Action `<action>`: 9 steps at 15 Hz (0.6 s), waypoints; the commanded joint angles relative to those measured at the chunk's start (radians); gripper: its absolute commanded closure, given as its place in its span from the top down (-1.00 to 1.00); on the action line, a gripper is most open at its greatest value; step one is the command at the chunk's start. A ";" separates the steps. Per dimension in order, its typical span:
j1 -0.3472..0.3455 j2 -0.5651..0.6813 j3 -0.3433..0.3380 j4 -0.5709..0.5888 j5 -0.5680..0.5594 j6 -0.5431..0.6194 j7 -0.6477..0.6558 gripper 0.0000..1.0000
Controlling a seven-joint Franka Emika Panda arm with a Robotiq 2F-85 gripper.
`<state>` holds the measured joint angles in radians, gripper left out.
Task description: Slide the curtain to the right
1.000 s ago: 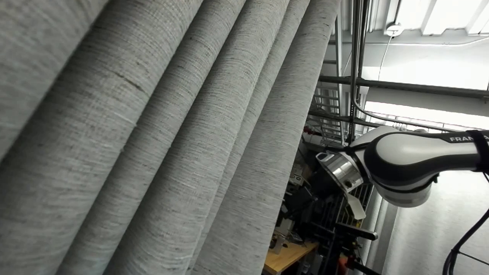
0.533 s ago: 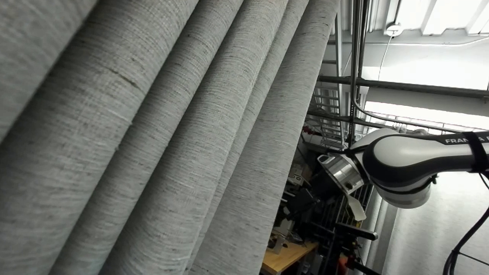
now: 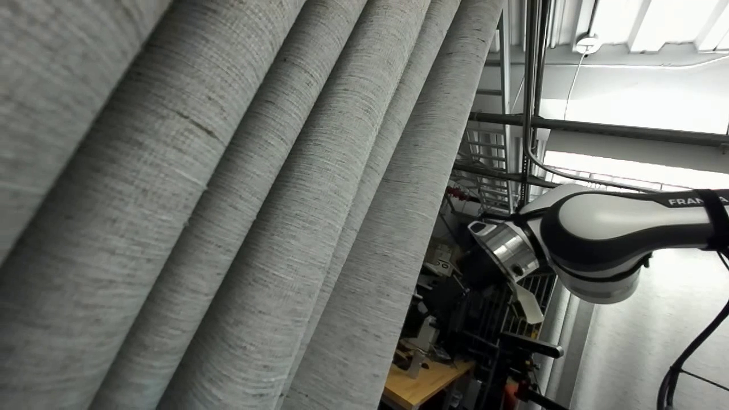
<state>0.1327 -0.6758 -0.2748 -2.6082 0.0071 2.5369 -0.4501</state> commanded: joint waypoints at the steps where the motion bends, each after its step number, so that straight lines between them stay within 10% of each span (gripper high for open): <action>1: 0.087 0.006 -0.021 0.032 0.075 -0.001 -0.070 1.00; 9: 0.216 0.011 -0.020 0.091 0.215 0.016 -0.102 1.00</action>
<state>0.3039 -0.6758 -0.2802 -2.5549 0.1648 2.5370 -0.5067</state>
